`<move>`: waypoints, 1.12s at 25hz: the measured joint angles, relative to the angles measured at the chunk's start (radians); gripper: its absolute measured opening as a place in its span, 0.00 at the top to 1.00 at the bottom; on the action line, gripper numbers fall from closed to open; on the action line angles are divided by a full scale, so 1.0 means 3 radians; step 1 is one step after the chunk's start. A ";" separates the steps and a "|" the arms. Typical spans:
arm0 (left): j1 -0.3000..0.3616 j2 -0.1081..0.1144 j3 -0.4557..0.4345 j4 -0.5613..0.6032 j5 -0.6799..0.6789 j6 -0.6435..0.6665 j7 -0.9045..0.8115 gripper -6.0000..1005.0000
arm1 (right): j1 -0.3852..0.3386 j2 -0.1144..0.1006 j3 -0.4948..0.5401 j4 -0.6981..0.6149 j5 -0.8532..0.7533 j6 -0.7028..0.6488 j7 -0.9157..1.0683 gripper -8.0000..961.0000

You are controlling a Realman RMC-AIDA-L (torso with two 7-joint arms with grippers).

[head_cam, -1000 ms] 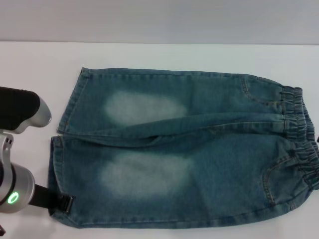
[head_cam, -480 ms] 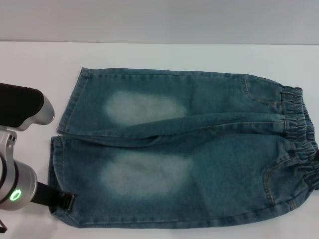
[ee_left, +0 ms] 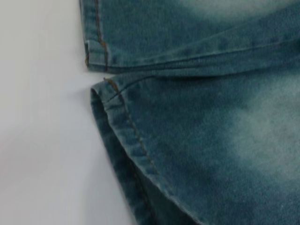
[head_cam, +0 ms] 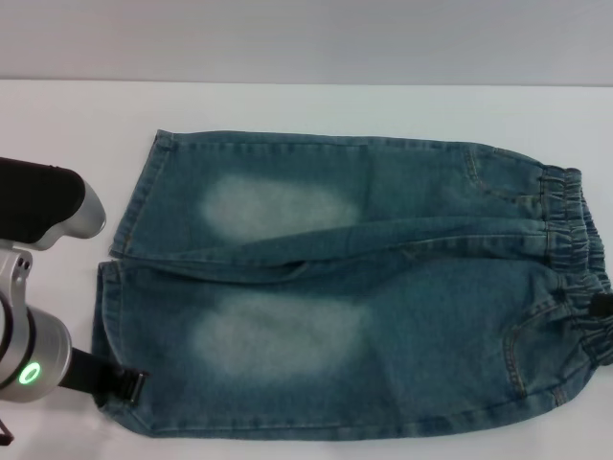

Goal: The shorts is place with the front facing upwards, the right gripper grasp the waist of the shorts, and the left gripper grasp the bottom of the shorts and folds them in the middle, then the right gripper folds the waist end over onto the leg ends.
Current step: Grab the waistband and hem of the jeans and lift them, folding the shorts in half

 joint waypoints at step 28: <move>-0.0046 -0.0001 -0.0069 -0.0057 -0.0002 0.0064 0.0036 0.98 | 0.0101 -0.0020 0.0060 -0.0054 0.0226 0.0180 -0.0405 0.99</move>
